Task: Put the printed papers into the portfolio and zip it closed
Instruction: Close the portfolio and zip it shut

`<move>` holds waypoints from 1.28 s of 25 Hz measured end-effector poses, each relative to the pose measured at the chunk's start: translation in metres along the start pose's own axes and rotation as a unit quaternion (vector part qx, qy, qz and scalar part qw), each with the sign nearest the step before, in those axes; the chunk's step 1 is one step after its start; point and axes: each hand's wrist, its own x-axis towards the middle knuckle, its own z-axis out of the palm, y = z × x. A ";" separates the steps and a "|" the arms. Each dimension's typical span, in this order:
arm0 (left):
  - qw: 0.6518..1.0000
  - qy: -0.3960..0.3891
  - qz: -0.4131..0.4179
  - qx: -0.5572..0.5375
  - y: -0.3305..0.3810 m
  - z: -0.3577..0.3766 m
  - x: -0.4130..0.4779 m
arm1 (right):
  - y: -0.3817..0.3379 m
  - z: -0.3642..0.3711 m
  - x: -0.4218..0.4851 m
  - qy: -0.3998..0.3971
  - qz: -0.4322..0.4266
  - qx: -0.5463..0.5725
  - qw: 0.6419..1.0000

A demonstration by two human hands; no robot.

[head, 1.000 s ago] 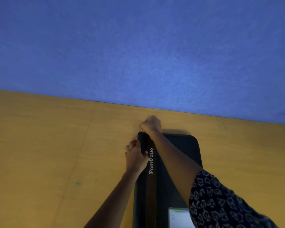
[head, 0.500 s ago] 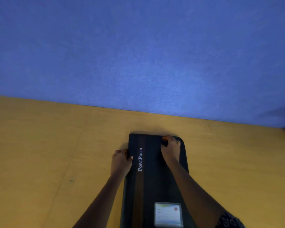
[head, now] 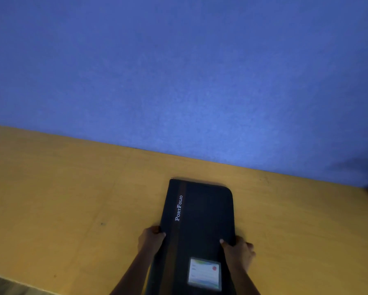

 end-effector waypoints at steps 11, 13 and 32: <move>1.000 0.001 -0.005 -0.022 -0.001 -0.056 0.024 | -0.039 0.034 -0.022 0.005 0.016 0.080 0.997; 1.000 0.001 0.001 -0.025 0.000 -0.083 0.042 | -0.060 0.051 -0.030 0.001 0.008 0.096 0.995; 1.000 -0.021 0.019 0.010 0.008 -0.210 0.210 | -0.225 0.162 -0.040 0.004 0.006 0.173 0.985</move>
